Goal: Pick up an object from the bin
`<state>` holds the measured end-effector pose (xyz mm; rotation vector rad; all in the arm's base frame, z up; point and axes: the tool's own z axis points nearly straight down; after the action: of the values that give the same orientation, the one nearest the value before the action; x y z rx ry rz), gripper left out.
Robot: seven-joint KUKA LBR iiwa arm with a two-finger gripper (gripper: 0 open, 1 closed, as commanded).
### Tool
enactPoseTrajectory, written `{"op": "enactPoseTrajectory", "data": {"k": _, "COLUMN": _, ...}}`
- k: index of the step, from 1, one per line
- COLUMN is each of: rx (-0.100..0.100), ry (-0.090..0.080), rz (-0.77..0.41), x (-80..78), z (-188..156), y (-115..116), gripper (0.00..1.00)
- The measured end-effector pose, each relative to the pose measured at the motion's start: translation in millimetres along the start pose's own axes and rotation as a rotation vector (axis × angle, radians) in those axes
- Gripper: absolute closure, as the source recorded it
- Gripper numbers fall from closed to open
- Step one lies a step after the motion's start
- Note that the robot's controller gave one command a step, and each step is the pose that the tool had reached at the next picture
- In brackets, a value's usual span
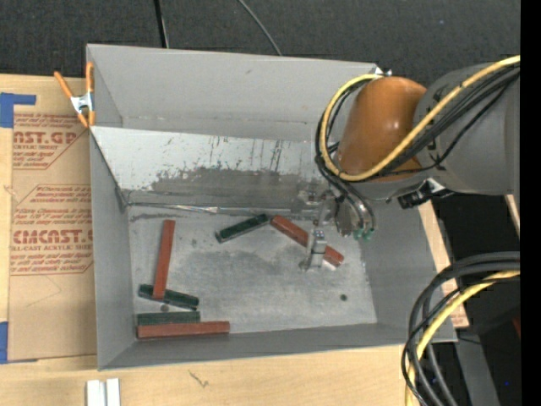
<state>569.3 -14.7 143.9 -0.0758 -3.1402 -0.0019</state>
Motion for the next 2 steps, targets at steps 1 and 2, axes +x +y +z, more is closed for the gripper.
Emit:
{"op": "enactPoseTrajectory", "data": {"k": 1, "rx": 0.001, "ry": -0.003, "rz": 0.092, "x": -5.1, "z": 66.6, "y": -27.8, "gripper": 1.0}}
{"op": "enactPoseTrajectory", "data": {"k": 2, "rx": 0.001, "ry": -0.002, "rz": 0.092, "x": -5.0, "z": 66.9, "y": -27.7, "gripper": 0.0}}
